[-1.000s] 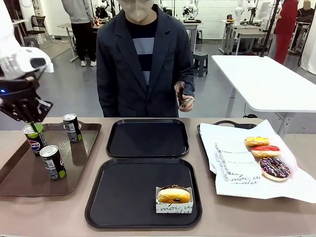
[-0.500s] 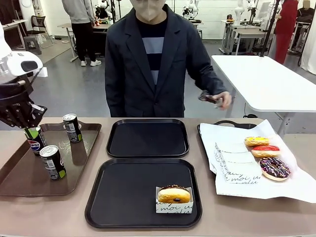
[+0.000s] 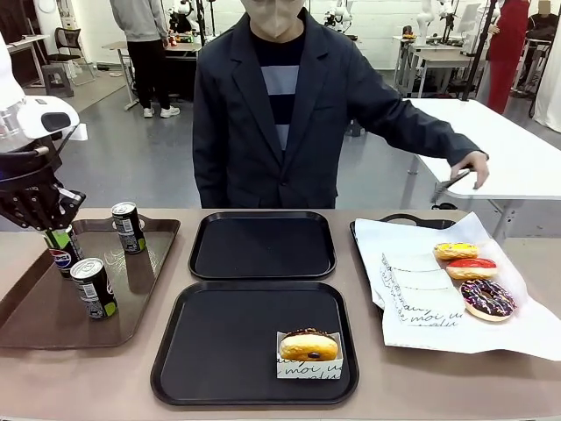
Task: Set up donuts and drinks on trays.
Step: Pick up one Pepsi coke and place it on the Flat Tray.
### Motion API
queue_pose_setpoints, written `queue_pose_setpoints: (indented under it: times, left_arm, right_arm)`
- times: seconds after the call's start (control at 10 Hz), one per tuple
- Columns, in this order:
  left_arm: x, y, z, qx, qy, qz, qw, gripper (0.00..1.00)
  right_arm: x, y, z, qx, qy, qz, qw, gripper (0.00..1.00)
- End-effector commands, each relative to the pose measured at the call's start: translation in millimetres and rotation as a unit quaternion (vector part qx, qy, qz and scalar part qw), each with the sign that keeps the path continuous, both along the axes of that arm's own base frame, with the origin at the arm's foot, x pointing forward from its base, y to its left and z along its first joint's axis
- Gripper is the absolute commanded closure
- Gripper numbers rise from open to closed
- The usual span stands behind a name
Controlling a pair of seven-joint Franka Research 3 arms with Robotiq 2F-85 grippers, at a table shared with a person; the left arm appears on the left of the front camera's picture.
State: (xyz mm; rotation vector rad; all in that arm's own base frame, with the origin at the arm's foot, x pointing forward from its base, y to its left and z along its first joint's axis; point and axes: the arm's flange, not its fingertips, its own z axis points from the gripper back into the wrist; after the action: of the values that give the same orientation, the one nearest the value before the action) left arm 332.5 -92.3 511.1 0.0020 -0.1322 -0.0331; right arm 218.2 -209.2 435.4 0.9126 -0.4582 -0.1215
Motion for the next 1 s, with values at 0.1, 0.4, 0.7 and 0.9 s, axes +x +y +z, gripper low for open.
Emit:
queue_pose_setpoints:
  times: [0.1, 0.4, 0.7, 0.9]
  left_arm:
    - [6.1, 3.8, -12.2, 0.003, 0.0, -0.016, 1.0, 0.37]
    - [7.0, 3.7, -15.3, 0.007, 0.009, -0.016, 1.0, 0.07]
    - [11.8, 2.4, -24.0, 0.016, 0.013, -0.01, 1.0, 0.0]
    - [18.3, 0.6, -42.3, 0.014, -0.007, -0.01, 1.0, 0.18]
  right_arm:
    - [2.6, -1.5, -0.4, 0.011, -0.016, 0.0, 1.0, 0.0]
    - [2.6, -1.5, -0.4, 0.011, -0.016, 0.0, 1.0, 0.0]
    - [2.6, -1.5, -0.4, 0.011, -0.016, 0.0, 1.0, 0.0]
    - [2.6, -1.5, -0.4, 0.011, -0.016, 0.0, 1.0, 0.0]
